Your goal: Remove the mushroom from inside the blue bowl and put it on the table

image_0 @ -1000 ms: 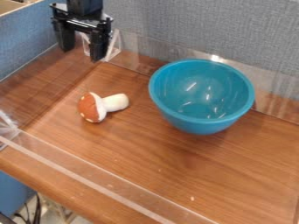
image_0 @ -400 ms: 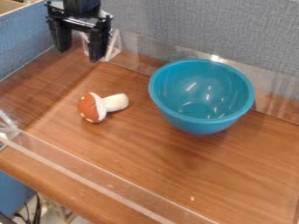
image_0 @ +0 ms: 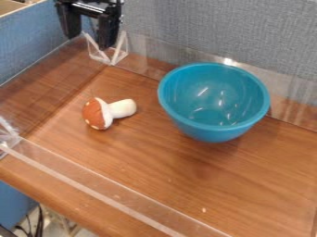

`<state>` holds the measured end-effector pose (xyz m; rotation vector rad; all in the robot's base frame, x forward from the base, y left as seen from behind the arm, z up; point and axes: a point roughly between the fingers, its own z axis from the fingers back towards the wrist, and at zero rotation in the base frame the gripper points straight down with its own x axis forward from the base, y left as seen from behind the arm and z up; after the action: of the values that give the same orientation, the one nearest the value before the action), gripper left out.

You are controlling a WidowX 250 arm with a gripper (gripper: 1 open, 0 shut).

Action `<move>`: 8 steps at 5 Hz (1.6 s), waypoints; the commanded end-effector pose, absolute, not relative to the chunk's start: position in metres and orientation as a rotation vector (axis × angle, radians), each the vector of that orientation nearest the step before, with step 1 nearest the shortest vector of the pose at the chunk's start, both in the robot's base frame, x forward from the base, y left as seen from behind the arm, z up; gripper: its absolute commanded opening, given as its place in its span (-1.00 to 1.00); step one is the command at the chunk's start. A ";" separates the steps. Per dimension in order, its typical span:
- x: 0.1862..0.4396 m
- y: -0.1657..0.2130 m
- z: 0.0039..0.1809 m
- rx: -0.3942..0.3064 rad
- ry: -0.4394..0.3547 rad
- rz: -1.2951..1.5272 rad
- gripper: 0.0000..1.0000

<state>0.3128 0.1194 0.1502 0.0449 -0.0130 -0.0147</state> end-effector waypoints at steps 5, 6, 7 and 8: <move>0.310 0.121 0.158 0.114 -0.098 -0.172 1.00; 0.312 0.118 0.155 0.109 -0.101 -0.135 1.00; 0.314 0.116 0.153 0.104 -0.103 -0.100 1.00; 0.315 0.114 0.152 0.100 -0.104 -0.066 1.00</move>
<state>0.3132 0.1170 0.1332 0.0803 -0.0471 -0.0678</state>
